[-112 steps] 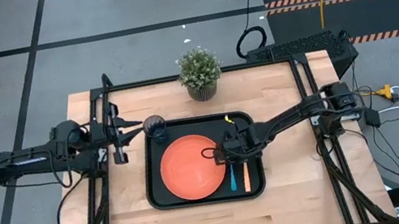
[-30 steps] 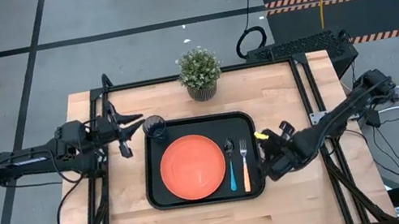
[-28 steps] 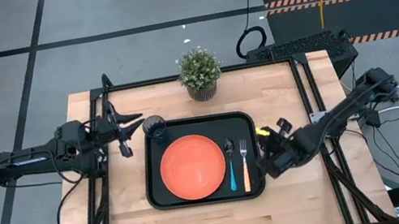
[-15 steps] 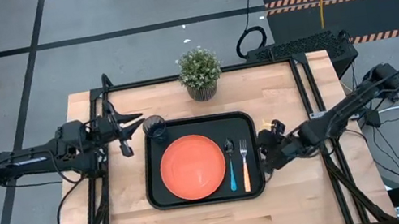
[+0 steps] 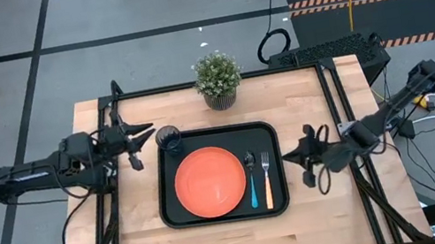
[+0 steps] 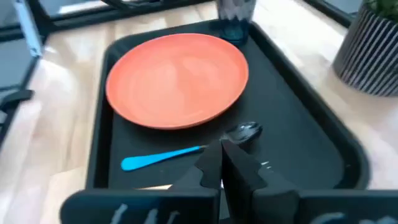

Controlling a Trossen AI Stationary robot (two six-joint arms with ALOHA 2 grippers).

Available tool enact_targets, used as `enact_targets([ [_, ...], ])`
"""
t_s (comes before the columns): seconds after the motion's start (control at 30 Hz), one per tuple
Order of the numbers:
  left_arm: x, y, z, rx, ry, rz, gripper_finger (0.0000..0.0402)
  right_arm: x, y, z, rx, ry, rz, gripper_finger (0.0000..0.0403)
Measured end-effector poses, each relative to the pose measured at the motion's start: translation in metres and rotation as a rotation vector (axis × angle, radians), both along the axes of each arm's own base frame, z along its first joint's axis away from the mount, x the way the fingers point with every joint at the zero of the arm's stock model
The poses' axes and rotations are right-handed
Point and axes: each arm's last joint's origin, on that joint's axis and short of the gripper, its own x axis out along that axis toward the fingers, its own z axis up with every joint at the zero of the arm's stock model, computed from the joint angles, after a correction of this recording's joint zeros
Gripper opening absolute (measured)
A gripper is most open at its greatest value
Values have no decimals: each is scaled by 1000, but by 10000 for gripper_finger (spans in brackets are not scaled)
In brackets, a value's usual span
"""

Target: Pick and place plate/cup/fork/spoon on tray

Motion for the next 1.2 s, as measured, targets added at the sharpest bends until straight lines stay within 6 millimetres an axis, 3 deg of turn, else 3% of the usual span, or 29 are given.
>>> enact_targets([
  [0.2, -4, -2, -6, -63, 44, -15, 78, -15, -5, -30, 125, -68, -33, 0],
  [0.33, -4, -2, -4, -60, 25, -17, 78, -18, -7, -39, 140, 19, -76, 0],
  [0.47, -4, -2, -4, -58, 27, -17, 78, -12, -1, -38, 155, 95, -39, 0],
  [0.87, -4, -2, -6, -58, 43, -16, 78, 20, 35, -52, 253, 234, 311, 0],
  [1.2, -4, -2, -7, -77, 55, -15, 78, 27, 41, -79, 192, 314, 188, 0],
])
